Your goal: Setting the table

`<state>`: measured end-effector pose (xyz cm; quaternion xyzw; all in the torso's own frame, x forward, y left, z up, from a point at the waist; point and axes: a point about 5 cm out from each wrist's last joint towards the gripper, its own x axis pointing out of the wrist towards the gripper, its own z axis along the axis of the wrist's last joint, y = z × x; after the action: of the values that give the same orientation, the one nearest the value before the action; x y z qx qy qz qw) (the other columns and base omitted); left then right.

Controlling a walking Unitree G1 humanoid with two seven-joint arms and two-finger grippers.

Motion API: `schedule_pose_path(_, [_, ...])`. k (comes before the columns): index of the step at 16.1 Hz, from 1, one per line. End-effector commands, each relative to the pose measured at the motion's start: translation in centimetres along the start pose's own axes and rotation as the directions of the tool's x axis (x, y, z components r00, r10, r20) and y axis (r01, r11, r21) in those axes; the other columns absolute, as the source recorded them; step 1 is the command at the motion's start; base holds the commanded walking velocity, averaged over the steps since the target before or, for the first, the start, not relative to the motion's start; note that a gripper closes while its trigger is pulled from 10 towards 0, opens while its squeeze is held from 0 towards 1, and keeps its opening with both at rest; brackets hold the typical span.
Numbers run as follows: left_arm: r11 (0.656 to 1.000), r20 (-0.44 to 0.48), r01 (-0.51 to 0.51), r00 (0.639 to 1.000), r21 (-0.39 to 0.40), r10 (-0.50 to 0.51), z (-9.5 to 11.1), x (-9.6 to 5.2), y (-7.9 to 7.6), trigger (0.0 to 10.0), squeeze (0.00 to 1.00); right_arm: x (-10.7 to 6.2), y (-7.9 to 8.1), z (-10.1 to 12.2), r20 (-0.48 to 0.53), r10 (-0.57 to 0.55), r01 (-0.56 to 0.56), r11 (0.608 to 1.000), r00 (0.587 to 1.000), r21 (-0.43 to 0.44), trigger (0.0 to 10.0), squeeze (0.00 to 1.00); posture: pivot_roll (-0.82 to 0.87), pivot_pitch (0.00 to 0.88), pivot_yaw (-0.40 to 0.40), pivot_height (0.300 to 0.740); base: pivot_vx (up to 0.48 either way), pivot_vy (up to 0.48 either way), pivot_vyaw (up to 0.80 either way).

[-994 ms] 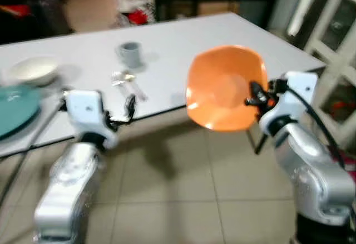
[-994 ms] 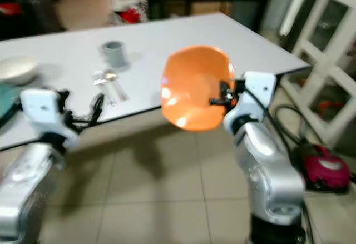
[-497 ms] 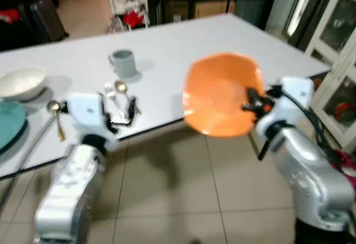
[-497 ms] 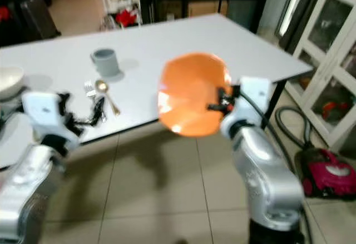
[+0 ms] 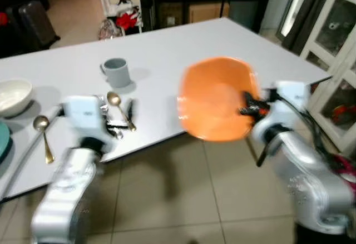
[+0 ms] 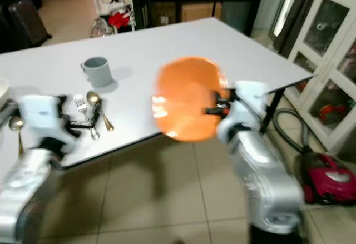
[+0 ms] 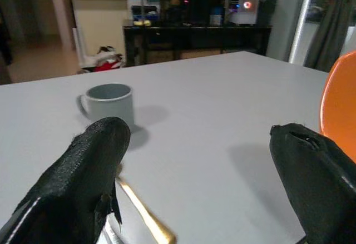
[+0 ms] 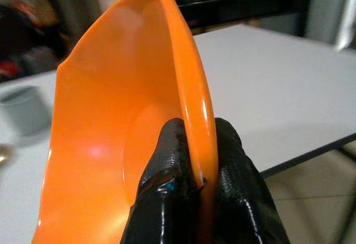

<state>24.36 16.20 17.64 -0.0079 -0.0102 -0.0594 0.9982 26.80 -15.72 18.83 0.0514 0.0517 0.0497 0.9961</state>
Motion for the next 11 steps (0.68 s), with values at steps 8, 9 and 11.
schedule_pose_path(8, [0.998, 0.000, -0.051, 0.999, 0.045, 0.051, 0.2, -1.1, 1.1, 10.0, 0.00, 0.4, 2.1, 0.8, 0.045, 0.102, -0.103, 0.995, 0.994, 0.015, 10.0, 0.00, -0.05, 0.000, -0.007, 0.740, 0.357, 0.000, 0.30])
schedule_pose_path(9, [0.997, -0.007, -0.048, 0.999, 0.053, 0.049, 0.1, -1.4, 1.2, 10.0, 0.00, 0.3, 2.2, 0.6, 0.043, 0.103, -0.104, 0.994, 0.994, 0.018, 10.0, 0.00, -0.04, 0.000, -0.005, 0.740, 0.356, 0.000, 0.00])
schedule_pose_path(11, [0.996, -0.006, -0.057, 0.998, 0.064, 0.057, 0.3, -1.7, 1.4, 10.0, 0.00, 0.6, 1.8, 0.7, 0.047, 0.088, -0.089, 0.995, 0.995, 0.033, 10.0, 0.00, -0.03, 0.000, -0.016, 0.740, 0.358, 0.000, 0.00])
